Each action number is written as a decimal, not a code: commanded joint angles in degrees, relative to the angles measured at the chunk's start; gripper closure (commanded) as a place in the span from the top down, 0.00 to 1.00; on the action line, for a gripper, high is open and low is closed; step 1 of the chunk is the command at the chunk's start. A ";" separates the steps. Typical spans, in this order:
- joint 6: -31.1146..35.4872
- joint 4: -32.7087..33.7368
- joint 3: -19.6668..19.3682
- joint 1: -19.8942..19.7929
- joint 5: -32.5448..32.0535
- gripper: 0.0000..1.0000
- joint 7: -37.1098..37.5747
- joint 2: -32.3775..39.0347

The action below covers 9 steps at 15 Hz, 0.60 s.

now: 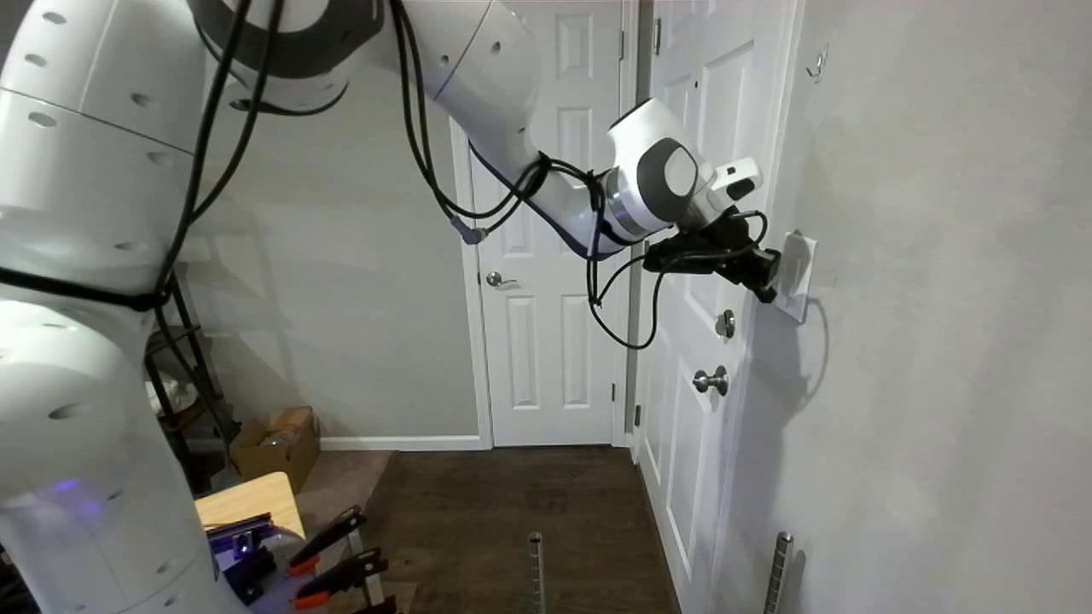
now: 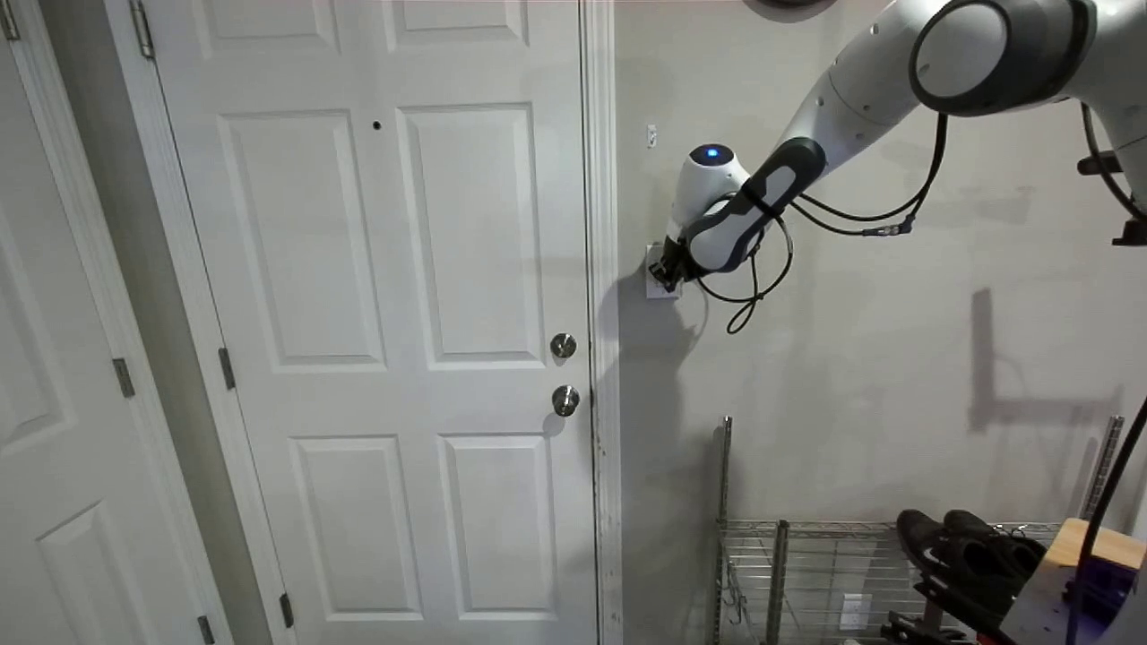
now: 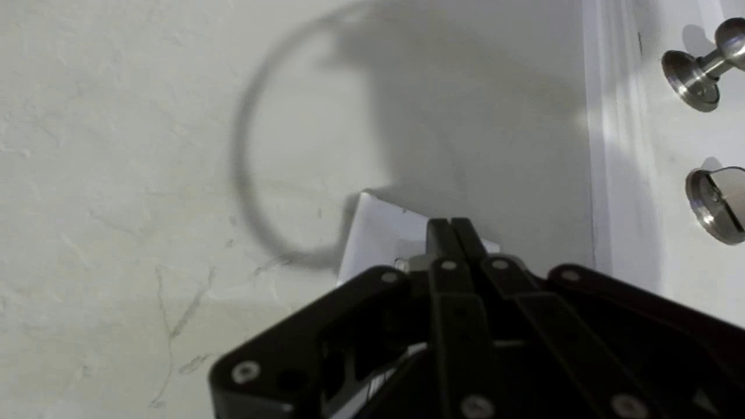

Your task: Flip the switch to turn off the light

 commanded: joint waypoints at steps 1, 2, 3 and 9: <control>0.74 3.18 -1.64 0.53 -1.07 0.05 1.49 2.53; 0.73 3.77 -1.85 0.56 -1.02 0.05 1.49 2.97; 0.75 4.52 -2.25 0.76 -1.21 0.05 1.66 3.44; 0.29 7.31 -3.21 1.26 -0.98 0.05 1.46 5.32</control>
